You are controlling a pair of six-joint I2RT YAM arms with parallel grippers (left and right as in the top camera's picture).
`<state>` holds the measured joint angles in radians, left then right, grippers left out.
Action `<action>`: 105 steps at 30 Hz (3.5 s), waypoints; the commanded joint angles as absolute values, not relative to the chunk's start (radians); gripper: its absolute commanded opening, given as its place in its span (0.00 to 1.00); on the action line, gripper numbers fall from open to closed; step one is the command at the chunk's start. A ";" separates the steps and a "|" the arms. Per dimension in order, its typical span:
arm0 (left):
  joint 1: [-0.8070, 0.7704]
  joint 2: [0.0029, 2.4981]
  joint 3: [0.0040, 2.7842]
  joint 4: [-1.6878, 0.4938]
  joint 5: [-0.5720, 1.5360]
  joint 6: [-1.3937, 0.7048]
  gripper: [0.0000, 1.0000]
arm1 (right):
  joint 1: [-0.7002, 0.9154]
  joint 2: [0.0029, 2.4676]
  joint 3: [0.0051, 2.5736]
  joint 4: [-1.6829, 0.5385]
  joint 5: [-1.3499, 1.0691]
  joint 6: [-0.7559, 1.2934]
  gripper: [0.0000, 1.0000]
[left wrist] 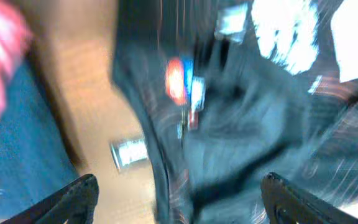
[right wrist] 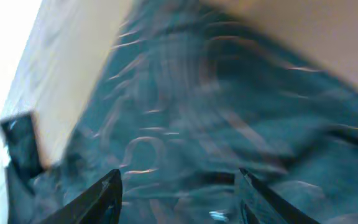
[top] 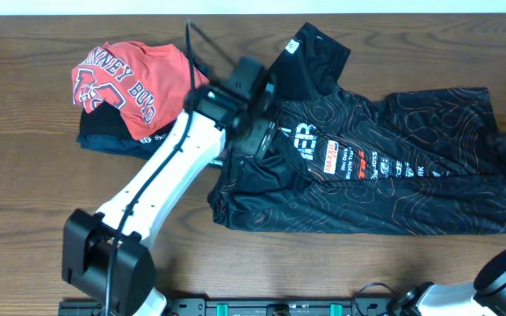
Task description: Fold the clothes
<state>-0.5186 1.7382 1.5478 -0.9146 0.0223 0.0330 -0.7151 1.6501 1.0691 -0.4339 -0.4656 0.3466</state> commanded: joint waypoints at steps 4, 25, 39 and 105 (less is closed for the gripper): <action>-0.436 1.843 1.737 -0.787 0.132 0.129 0.89 | -0.575 1.638 1.221 -0.432 -0.475 0.300 0.59; -0.371 2.396 1.847 0.029 0.325 0.074 0.81 | -0.490 1.638 1.266 -0.775 -0.478 0.223 0.59; -0.388 2.506 1.846 0.138 0.325 0.075 0.76 | -0.490 1.638 1.261 -0.855 -0.471 0.219 0.59; -0.440 2.191 1.842 -0.928 0.289 0.097 0.52 | -0.527 2.082 1.268 -0.094 -0.240 0.366 0.50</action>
<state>-0.4335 2.2383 1.8381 -0.9413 0.3264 0.0902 -0.5194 2.0796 1.2610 -0.0952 -0.2371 0.3538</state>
